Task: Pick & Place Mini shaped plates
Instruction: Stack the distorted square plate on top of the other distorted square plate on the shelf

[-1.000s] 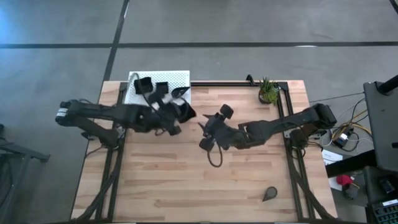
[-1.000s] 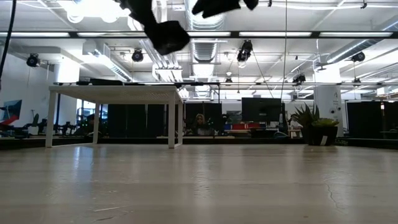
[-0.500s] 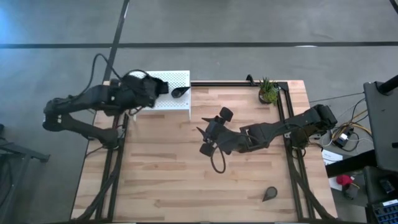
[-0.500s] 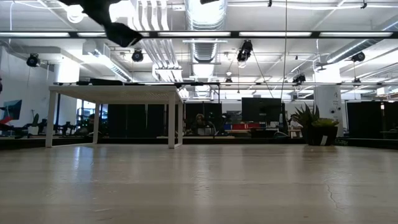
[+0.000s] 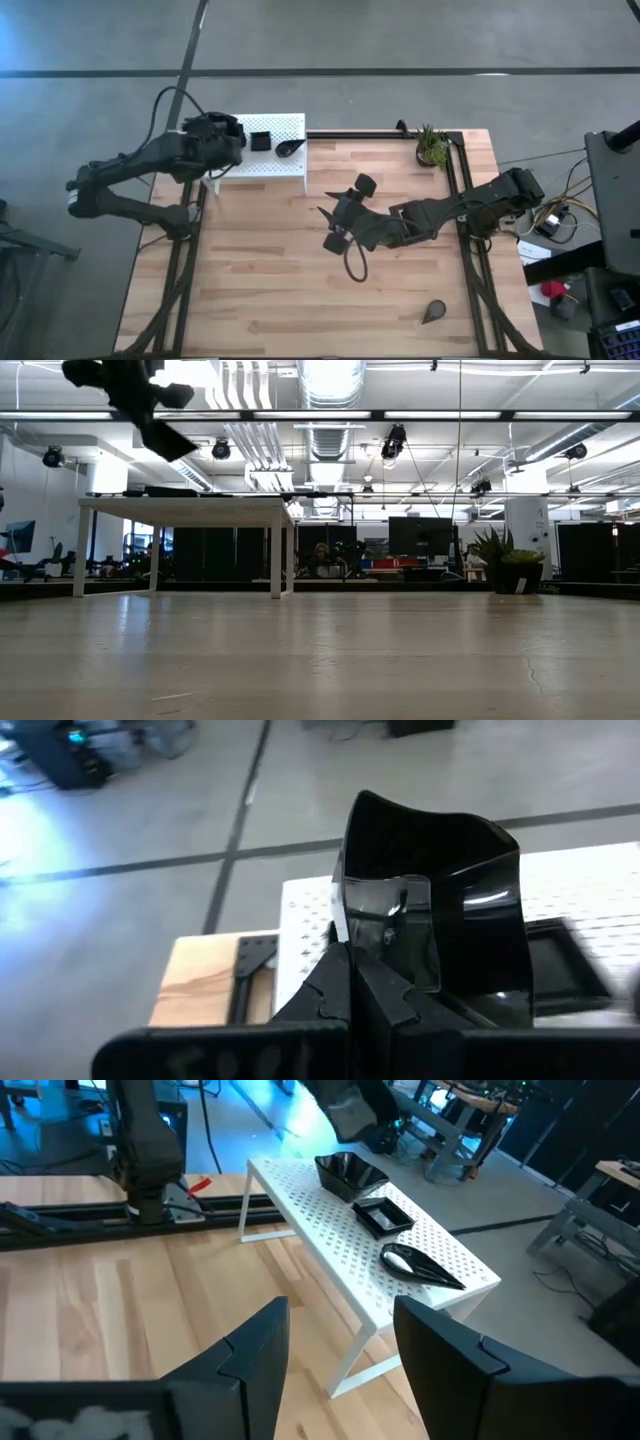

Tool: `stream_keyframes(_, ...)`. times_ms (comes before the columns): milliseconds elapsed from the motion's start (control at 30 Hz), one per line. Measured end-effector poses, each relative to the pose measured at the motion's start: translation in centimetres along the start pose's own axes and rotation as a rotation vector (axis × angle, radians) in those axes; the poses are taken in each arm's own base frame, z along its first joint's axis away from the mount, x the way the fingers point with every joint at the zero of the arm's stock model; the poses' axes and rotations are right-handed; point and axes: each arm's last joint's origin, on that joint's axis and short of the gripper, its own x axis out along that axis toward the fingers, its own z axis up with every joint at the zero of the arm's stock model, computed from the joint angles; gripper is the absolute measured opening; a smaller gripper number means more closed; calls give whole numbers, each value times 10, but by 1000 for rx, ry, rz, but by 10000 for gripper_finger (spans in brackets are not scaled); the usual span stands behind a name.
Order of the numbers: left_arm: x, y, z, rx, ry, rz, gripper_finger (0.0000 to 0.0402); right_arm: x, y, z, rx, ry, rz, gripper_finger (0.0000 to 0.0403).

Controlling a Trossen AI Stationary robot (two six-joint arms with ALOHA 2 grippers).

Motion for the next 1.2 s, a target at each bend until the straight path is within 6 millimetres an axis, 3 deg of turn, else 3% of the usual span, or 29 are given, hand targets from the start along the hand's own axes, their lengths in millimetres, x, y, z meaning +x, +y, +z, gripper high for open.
stream_keyframes(167,17,-1,-8,-14,28,57,0,-4,2,1,-1,-5,11,179)
stream_keyframes(400,30,-14,-9,-8,26,4,0,-6,4,0,-3,-7,19,176)
stream_keyframes(600,41,-12,-11,-19,81,15,0,-6,4,1,5,-8,19,175)
stream_keyframes(1200,48,-16,-14,1,80,-3,24,-8,2,2,17,-11,20,189)
